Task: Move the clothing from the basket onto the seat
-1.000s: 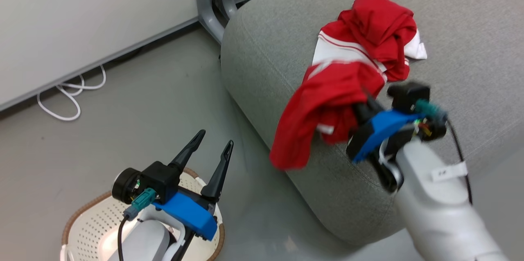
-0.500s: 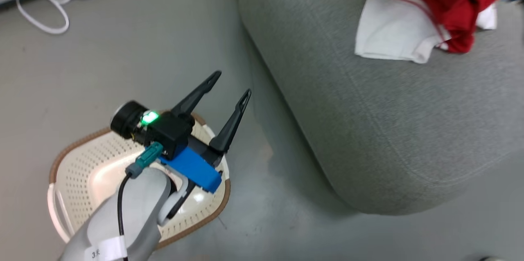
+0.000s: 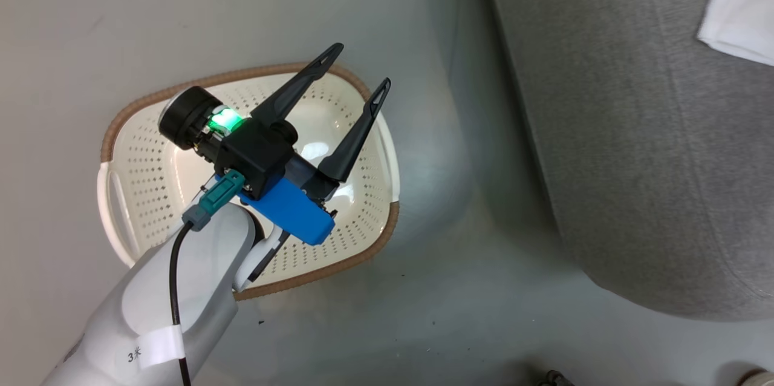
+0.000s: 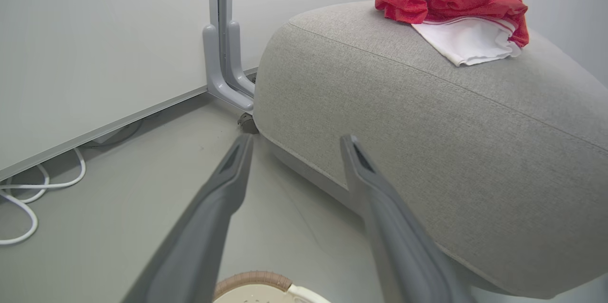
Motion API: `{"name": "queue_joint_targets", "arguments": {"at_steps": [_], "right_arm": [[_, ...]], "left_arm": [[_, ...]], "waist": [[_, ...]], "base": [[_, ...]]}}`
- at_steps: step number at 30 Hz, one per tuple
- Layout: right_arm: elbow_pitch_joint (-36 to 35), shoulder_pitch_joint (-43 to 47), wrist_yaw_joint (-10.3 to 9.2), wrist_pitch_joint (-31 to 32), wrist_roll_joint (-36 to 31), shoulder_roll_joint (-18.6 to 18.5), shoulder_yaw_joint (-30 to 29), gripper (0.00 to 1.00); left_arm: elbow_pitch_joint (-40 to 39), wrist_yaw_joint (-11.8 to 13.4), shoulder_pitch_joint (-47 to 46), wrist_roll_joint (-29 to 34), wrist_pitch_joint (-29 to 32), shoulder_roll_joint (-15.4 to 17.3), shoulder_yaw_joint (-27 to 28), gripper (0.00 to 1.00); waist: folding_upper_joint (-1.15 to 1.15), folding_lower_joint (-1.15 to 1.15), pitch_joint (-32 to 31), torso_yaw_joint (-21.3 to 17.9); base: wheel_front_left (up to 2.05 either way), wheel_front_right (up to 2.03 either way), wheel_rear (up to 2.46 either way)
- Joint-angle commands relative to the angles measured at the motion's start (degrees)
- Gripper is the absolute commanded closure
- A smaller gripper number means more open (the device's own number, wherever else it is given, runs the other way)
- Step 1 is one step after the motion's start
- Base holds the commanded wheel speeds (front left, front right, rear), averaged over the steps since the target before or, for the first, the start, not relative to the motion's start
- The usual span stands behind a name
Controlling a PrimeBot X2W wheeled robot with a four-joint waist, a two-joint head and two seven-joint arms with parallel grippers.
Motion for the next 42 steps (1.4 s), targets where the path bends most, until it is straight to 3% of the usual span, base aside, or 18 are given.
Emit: {"name": "queue_joint_targets", "arguments": {"at_steps": [1, 4, 6, 7, 8, 23, 42], "right_arm": [[0.7, 1.24, 0.01, -0.52, -0.33, 0.43, -0.64, 1.0], [2.36, 1.92, 0.01, -1.44, -0.82, 1.22, -1.67, 1.0], [3.45, 2.29, 0.01, -2.18, -1.33, 1.63, -1.91, 0.62], [3.83, 2.38, 0.01, -2.57, -1.67, 1.66, -1.9, 0.35], [4.24, 2.47, 0.01, -2.96, -2.01, 1.72, -1.71, 0.0], [4.34, 10.7, 0.01, -2.49, -0.79, 1.86, 5.89, 0.0], [-16.4, 33.14, 0.01, 4.58, 2.95, 4.72, 18.81, 0.0]], "left_arm": [[-0.19, 0.06, -0.97, 0.31, -0.25, -0.05, 0.44, 0.0], [0.09, 0.08, -0.84, 0.22, -0.27, -0.08, 0.82, 0.0], [0.46, 0.07, -0.61, 0.03, -0.3, -0.09, 1.03, 0.0], [0.61, 0.07, -0.45, -0.1, -0.31, -0.21, 1.16, 0.0], [0.8, 0.07, -0.26, -0.14, -0.32, -0.35, 1.25, 0.0], [3.92, -0.04, 7.23, -1.82, -0.34, -3.84, 5.37, 0.0], [6.66, -0.12, 22.95, -1.89, -0.31, -9.65, 17.85, 0.0]], "waist": [[0.0, -0.01, 1.95, 1.89], [0.0, -0.01, 1.99, 2.15], [0.0, -0.01, 1.57, 2.15], [0.0, -0.01, 1.22, 2.16], [0.0, -0.01, 0.82, 2.17], [0.0, -0.01, -12.1, 1.97], [0.0, -0.01, -31.16, 7.25]], "base": [[0.0, 0.0, 0.0], [0.0, 0.0, 0.0], [0.0, 0.0, 0.0], [0.0, 0.0, 0.0], [0.0, 0.0, 0.0], [0.0, 0.0, 0.0], [0.0, 0.0, 0.0]]}}
